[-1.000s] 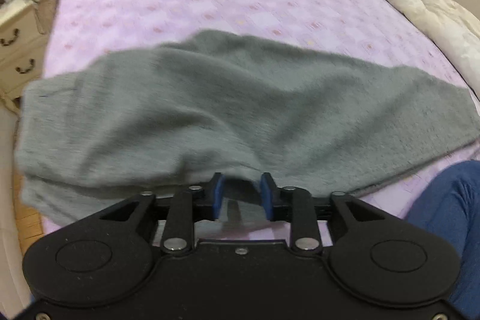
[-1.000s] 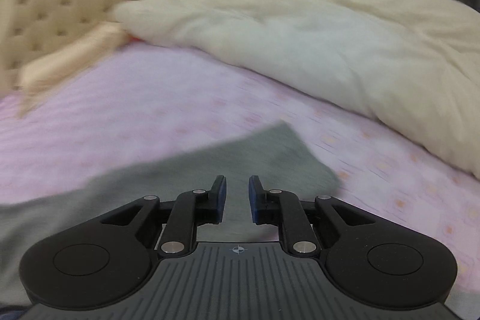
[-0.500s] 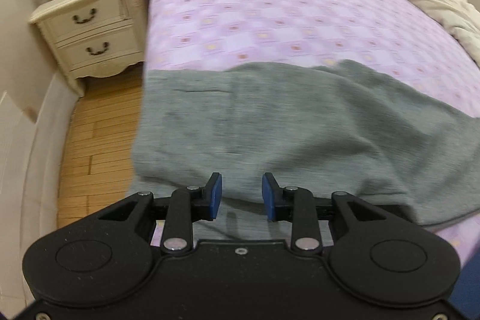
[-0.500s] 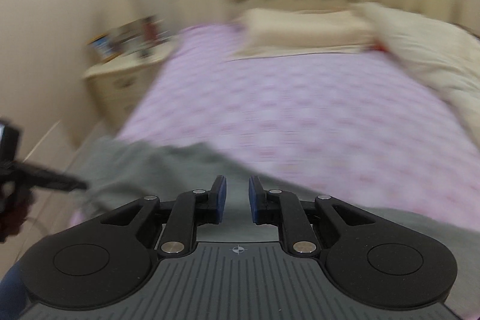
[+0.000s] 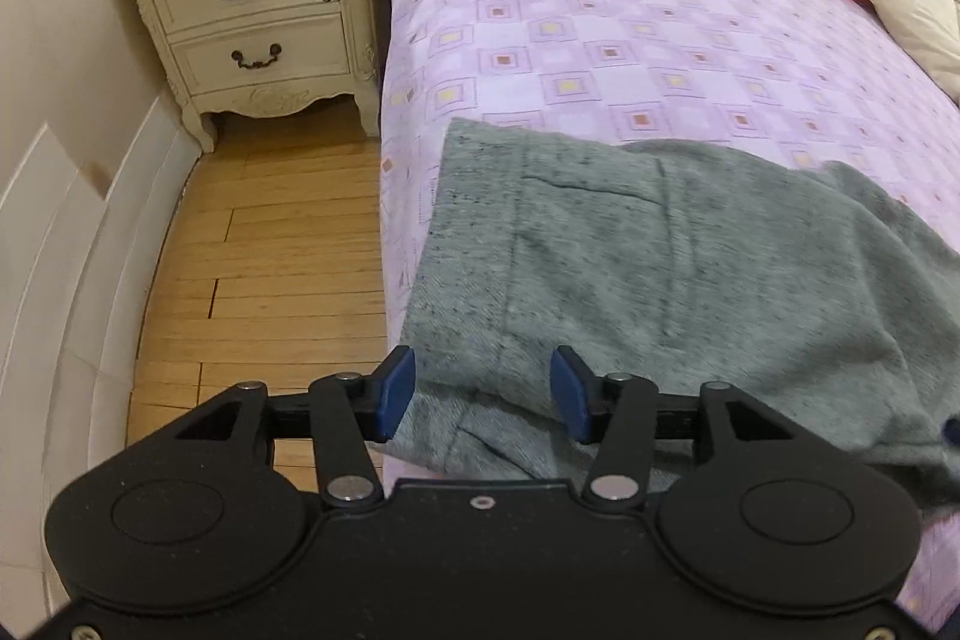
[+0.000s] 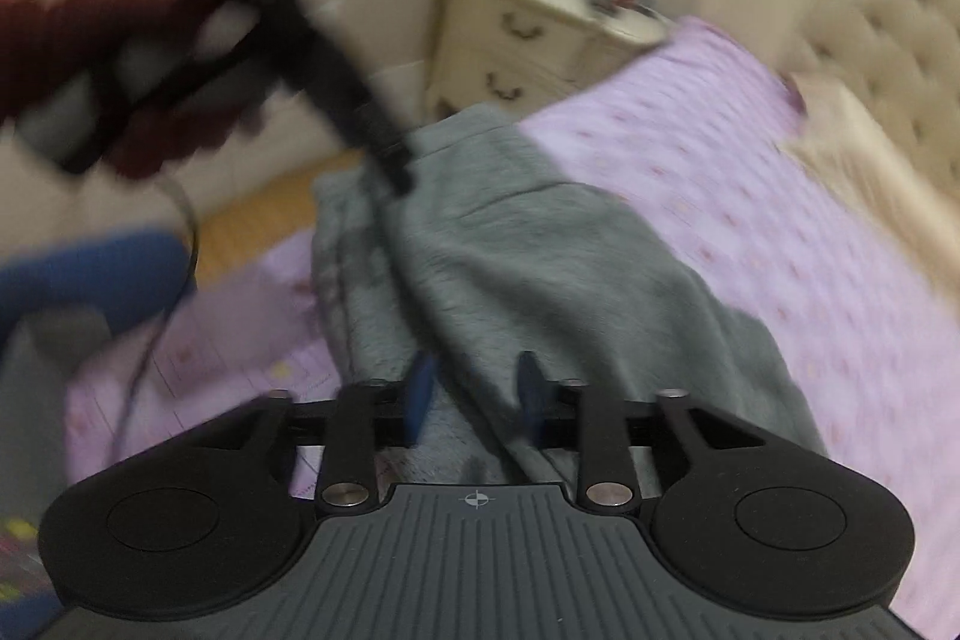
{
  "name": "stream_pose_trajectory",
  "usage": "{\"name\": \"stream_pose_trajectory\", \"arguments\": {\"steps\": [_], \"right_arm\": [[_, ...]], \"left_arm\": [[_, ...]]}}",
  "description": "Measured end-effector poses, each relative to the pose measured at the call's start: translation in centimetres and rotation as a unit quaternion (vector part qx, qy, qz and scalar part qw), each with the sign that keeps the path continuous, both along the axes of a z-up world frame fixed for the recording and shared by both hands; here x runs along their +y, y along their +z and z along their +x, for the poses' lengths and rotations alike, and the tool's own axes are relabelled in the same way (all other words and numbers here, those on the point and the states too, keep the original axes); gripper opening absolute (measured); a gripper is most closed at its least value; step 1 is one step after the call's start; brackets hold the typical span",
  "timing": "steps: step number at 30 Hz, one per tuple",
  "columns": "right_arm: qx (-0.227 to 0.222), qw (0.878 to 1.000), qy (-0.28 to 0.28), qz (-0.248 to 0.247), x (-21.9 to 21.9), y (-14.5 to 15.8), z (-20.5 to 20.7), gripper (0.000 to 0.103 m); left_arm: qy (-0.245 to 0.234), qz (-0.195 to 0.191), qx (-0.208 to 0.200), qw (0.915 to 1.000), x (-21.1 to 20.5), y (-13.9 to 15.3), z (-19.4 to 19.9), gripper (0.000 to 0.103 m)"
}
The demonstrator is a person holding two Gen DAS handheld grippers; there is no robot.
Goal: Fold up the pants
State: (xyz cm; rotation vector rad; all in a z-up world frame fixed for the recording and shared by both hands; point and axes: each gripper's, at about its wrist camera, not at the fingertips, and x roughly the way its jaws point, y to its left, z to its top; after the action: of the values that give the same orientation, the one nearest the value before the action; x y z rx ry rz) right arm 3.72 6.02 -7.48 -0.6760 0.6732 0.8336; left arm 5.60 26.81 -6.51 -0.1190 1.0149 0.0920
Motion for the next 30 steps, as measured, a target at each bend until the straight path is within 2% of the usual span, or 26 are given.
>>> {"name": "stream_pose_trajectory", "arguments": {"steps": [2,5,11,14,15,16,17,18,19,22,25,27,30], "right_arm": [[-0.034,0.998,0.039,-0.042,1.0,-1.2,-0.9,0.035],[-0.096,0.988,0.078,-0.095,2.3,-3.3,-2.0,0.037],[-0.148,0.979,0.089,-0.113,2.5,-4.4,-2.2,0.036],[-0.157,0.977,0.089,-0.116,2.4,-4.6,-2.3,0.035],[-0.163,0.975,0.092,-0.119,2.3,-4.8,-2.5,0.032],[-0.17,0.973,0.095,-0.12,2.3,-5.1,-2.6,0.015],[-0.174,0.973,0.094,-0.118,2.4,-5.3,-2.5,0.011],[-0.164,0.976,0.088,-0.109,2.2,-5.0,-2.3,0.01],[-0.146,0.982,0.076,-0.092,2.3,-4.6,-1.8,0.009],[-0.086,0.996,0.019,-0.006,1.4,-1.5,-0.4,0.008],[-0.015,0.997,-0.007,0.077,0.3,1.8,0.0,0.008],[0.02,0.995,-0.005,0.094,0.1,2.5,-0.3,0.008],[0.036,0.997,0.008,0.061,0.8,0.6,-1.2,0.008]], "left_arm": [[-0.001,0.0,0.004,1.0,0.2,-0.4,0.4,0.062],[-0.003,0.004,0.004,1.0,0.4,-1.0,0.9,0.068],[0.01,-0.016,0.014,0.9997,0.9,-1.8,2.2,0.069],[0.009,-0.036,0.01,0.9993,0.9,-1.7,2.7,0.052],[0.008,-0.043,0.012,0.999,0.8,-1.7,2.9,0.044],[0.005,-0.048,0.012,0.9988,0.7,-1.6,3.0,0.031],[0.001,-0.05,0.011,0.9987,0.6,-1.6,3.2,0.023],[-0.002,-0.052,0.01,0.9986,0.4,-1.4,3.3,0.014],[0.0,-0.048,0.009,0.9988,0.3,-1.3,3.5,0.01],[-0.004,-0.042,0.01,0.9991,0.2,-0.4,3.7,0.007],[-0.011,-0.032,-0.005,0.9994,0.3,2.1,3.2,0.007],[-0.018,-0.022,-0.023,0.9993,0.6,4.0,2.5,0.007],[-0.026,-0.014,-0.036,0.9989,1.1,5.9,0.8,0.007]]}}
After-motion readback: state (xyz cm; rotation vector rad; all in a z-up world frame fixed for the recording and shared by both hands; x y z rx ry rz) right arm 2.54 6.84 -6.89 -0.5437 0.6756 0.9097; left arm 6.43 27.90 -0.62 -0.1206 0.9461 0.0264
